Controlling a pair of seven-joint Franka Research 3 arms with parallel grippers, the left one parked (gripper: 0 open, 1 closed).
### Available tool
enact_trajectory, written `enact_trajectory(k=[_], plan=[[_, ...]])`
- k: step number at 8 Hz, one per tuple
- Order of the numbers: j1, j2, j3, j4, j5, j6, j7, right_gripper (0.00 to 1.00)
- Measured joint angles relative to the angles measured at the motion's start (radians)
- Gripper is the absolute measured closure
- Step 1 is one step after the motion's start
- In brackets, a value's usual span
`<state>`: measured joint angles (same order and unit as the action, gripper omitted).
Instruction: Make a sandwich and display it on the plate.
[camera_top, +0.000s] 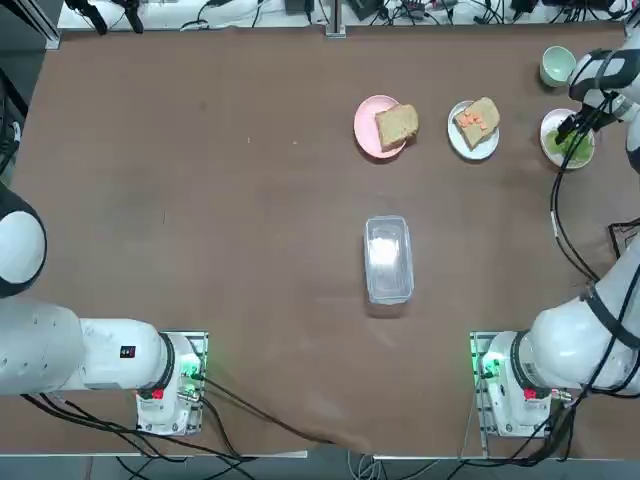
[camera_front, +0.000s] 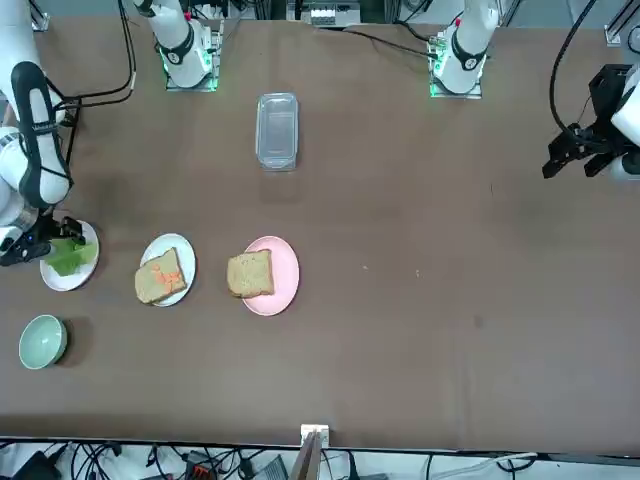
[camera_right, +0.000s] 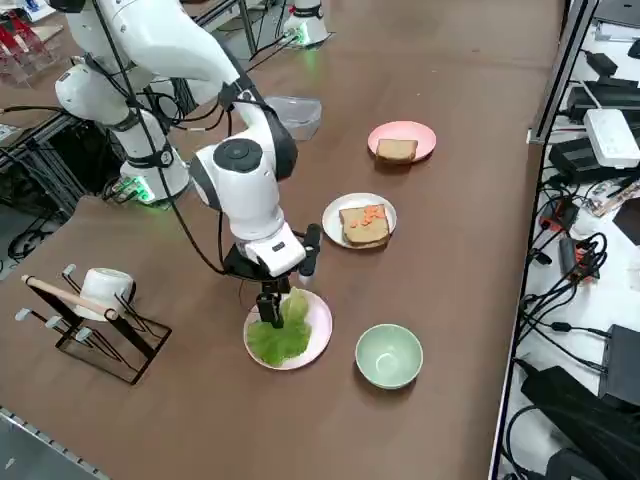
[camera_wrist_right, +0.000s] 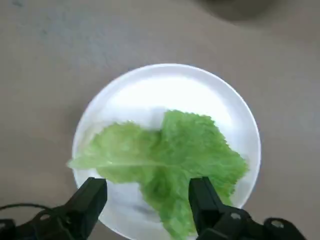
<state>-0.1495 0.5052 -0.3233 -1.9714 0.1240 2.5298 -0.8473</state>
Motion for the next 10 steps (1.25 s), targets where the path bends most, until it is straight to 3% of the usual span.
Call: enact_trajectory(k=[6, 8, 9, 10], plan=[[-0.043, 0.069, -0.004, -0.008, -0.005, 0.086, -0.082, 0.06], [-0.048, 0.072, -0.004, -0.007, -0.005, 0.091, -0.09, 0.33], [-0.048, 0.072, -0.004, -0.006, -0.005, 0.092, -0.092, 0.38], [-0.048, 0.069, -0.005, -0.002, -0.005, 0.092, -0.092, 0.58]])
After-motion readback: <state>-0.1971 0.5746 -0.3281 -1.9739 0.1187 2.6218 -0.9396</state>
